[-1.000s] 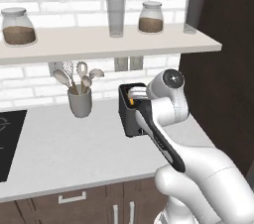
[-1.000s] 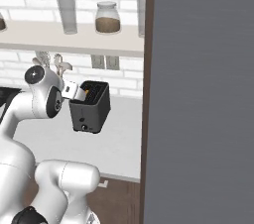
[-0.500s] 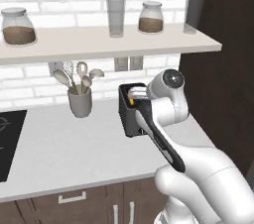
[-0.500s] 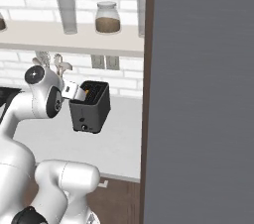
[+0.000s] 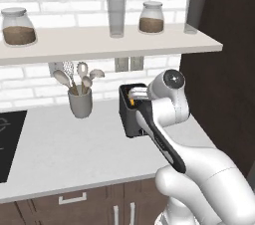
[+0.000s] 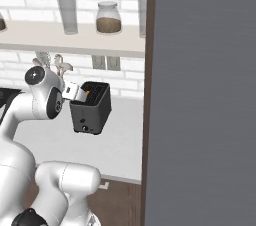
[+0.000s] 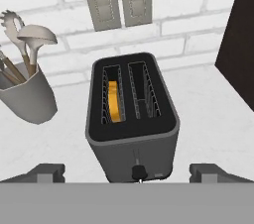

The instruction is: Start the toaster. Once the lever pops up, take the bread to the plate on the dining counter.

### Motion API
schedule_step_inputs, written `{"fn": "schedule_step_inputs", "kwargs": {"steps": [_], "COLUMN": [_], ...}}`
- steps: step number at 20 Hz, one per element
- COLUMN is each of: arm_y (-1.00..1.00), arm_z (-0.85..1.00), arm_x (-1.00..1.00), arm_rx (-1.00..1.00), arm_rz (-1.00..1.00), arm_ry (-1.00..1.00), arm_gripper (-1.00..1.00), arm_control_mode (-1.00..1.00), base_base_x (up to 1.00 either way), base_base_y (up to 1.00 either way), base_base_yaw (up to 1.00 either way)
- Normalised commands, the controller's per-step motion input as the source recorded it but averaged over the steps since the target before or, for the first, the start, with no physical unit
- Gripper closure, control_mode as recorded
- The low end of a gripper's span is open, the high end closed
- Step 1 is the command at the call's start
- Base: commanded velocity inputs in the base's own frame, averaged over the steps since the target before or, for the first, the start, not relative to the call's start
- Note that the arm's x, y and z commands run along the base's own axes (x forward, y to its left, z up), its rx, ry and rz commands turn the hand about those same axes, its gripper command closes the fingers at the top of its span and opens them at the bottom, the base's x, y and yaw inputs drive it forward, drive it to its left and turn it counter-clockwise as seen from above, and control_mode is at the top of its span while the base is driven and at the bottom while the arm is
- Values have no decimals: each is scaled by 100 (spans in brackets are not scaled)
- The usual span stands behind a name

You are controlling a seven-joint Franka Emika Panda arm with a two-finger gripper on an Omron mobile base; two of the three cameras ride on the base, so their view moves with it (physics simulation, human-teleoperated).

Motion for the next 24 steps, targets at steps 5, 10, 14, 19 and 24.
{"fn": "schedule_step_inputs", "kwargs": {"steps": [5,10,14,19,24], "arm_y": [0,0,0,0,0], "arm_z": [0,0,0,0,0], "arm_x": [0,0,0,0,0], "arm_rx": [0,0,0,0,0], "arm_rz": [0,0,0,0,0], "arm_ry": [0,0,0,0,0], "arm_gripper": [-100,-100,-100,-100,-100], "arm_control_mode": [-100,-100,-100,-100,-100], "base_base_x": [0,0,0,0,0], "base_base_y": [0,0,0,0,0], "base_base_yaw": [0,0,0,0,0]}}
